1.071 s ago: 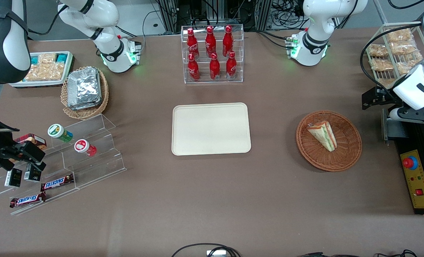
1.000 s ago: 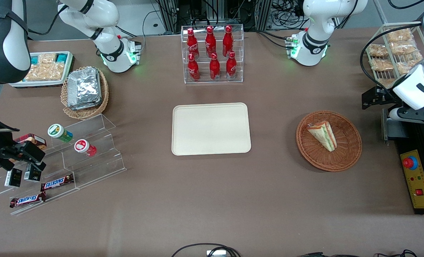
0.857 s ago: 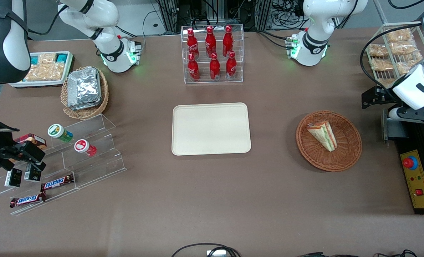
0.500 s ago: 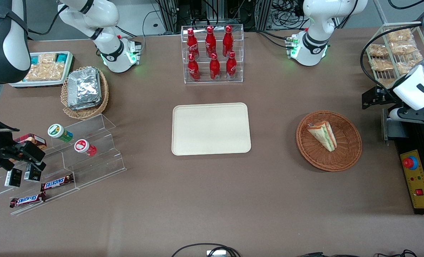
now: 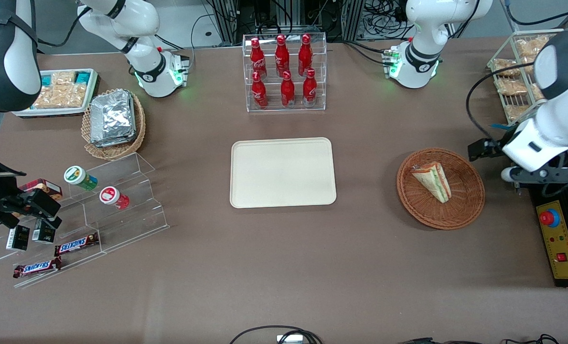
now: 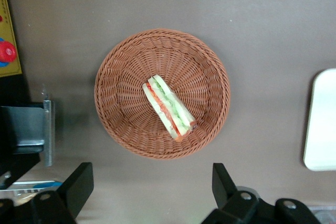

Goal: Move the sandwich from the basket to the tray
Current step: 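Lower the open left gripper over the sandwich in the wicker basket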

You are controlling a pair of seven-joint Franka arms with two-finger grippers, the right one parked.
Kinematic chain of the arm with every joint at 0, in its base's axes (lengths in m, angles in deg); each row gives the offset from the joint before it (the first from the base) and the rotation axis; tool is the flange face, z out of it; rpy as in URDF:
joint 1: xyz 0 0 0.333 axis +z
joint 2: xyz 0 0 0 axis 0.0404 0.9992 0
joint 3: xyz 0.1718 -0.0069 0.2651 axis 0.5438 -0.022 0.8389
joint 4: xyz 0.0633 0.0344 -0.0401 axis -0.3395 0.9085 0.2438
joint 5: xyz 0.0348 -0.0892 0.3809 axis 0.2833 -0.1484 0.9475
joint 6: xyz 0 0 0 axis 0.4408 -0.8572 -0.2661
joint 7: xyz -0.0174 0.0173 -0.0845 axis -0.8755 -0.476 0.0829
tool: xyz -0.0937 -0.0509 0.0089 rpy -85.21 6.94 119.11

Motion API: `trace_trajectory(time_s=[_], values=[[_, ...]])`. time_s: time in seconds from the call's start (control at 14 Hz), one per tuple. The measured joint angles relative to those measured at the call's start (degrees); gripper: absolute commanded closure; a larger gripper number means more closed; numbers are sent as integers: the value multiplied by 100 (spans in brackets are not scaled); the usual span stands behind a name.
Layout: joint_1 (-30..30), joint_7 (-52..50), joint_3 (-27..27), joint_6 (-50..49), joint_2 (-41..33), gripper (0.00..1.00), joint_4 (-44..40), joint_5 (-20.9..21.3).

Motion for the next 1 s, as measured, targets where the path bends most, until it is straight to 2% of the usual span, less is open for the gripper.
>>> trace_trajectory(time_s=[0.57, 1.0], values=[[-17, -1468, -7, 2111, -184, 0, 2121, 0], [-48, -2162, -9, 3426, -185, 0, 3123, 0]])
